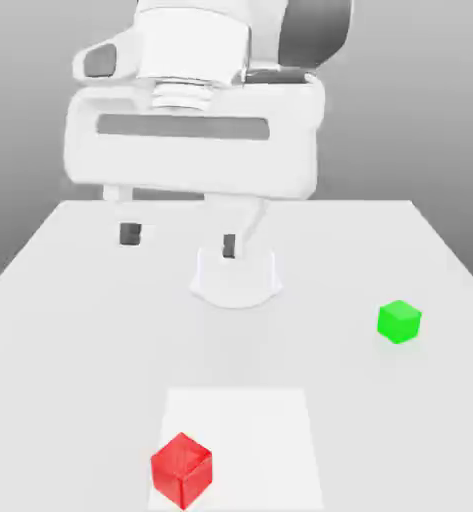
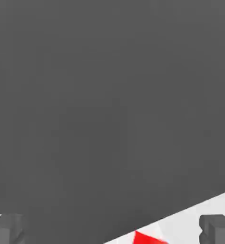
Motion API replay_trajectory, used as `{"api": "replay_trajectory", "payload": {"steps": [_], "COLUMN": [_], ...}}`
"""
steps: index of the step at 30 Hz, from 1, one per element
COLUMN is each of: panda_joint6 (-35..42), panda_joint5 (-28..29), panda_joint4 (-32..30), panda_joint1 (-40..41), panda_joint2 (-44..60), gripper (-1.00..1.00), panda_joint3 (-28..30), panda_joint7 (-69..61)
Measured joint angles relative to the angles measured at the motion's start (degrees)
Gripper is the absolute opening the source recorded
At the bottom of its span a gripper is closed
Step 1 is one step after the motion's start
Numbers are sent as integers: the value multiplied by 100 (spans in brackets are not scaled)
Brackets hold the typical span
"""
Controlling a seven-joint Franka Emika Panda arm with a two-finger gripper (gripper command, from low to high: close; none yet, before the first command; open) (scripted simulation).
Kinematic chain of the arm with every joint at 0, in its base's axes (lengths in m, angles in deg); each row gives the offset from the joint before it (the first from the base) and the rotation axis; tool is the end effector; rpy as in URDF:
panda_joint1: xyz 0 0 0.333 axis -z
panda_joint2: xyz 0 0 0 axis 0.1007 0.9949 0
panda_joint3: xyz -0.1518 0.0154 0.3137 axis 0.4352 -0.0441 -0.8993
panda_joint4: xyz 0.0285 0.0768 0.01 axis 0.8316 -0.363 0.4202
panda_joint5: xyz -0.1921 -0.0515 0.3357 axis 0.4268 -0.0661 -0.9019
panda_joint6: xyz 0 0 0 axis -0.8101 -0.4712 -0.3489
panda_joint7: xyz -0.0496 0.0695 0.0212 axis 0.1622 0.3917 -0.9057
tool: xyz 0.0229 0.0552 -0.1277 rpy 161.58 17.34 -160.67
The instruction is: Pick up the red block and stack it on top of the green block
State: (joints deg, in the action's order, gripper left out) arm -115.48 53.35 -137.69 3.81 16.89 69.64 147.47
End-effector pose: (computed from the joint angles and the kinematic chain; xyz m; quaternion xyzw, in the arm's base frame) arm 0.4935 -0.0461 0.3974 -0.8078 0.5719 -0.1341 0.0489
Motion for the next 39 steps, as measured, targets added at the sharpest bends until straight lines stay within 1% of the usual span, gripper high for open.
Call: {"api": "replay_trajectory", "payload": {"steps": [4,9,14,15,22,27,28,31,34,37,39], "panda_joint6": [-328,-746,-1543,-1659,-1667,-921,-851,-759,-700,-652,-624], "panda_joint5": [5,-174,-102,-84,-74,-226,-285,-517,-822,-1147,-1347], "panda_joint4": [-165,-368,-272,-251,-252,-402,-485,-794,-1120,-1451,-1674], "panda_joint1": [106,179,118,103,106,133,44,-340,-1044,-1853,-2236], "panda_joint2": [827,1849,2884,3023,3024,2129,1972,1557,1157,764,507], "gripper": [0,0,0,-100,-100,-100,-100,-100,-100,-100,-100], "panda_joint3": [46,61,159,178,176,83,-41,-538,-1000,-1244,-1393], "panda_joint7": [447,864,1019,1034,1047,934,908,817,672,516,425]}}
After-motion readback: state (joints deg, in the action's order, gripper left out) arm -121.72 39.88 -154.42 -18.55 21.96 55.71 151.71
